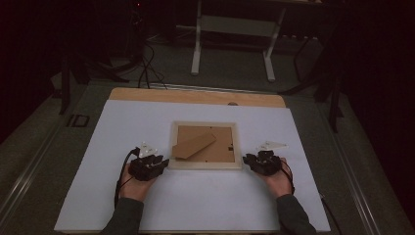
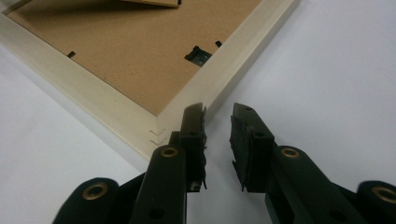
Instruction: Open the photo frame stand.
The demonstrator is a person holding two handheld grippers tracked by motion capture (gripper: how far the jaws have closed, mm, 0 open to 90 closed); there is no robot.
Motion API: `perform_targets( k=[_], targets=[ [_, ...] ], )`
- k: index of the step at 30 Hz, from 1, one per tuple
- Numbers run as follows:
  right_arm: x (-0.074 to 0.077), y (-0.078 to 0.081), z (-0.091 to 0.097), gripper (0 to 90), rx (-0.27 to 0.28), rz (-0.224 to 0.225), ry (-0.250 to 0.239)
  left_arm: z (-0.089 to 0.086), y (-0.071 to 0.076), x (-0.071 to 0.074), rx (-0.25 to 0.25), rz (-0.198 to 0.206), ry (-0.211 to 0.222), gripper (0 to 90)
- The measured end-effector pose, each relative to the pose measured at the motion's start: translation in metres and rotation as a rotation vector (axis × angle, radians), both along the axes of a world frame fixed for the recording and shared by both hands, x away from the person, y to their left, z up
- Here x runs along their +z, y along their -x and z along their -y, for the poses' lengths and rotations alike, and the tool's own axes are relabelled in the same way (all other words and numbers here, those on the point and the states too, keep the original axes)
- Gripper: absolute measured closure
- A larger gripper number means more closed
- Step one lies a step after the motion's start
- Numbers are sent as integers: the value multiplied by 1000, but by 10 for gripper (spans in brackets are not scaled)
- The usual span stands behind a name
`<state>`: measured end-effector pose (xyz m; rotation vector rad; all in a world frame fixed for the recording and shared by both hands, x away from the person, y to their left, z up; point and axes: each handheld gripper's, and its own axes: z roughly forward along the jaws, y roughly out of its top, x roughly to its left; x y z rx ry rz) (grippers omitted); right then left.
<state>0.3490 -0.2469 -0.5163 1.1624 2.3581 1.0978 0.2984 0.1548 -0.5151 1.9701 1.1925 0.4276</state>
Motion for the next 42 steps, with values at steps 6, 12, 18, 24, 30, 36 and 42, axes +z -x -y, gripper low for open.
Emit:
perform_targets(
  k=[6, 12, 18, 24, 30, 36, 42],
  targets=[
    [1, 1, 0, 717, 6, -2, -13, 1, 3, 5, -48, 6, 14, 666],
    [2, 1, 2, 713, 7, -7, -23, 1, 4, 10, -90, 14, 18, 655],
    [1, 1, 2, 711, 6, -12, -27, 1, 2, 19, -118, 23, 28, 650],
    [1, 1, 3, 706, 7, -11, -27, -5, 1, 29, -113, 32, 53, 628],
    [1, 1, 3, 697, 8, -13, -28, -9, -5, 39, -128, 16, 81, 541],
    [1, 1, 1, 687, 12, -17, -27, -4, -15, 44, -165, -26, 73, 513],
    [0, 1, 1, 680, 15, -23, -26, 6, -24, 49, -203, -49, 38, 514]
  ],
)
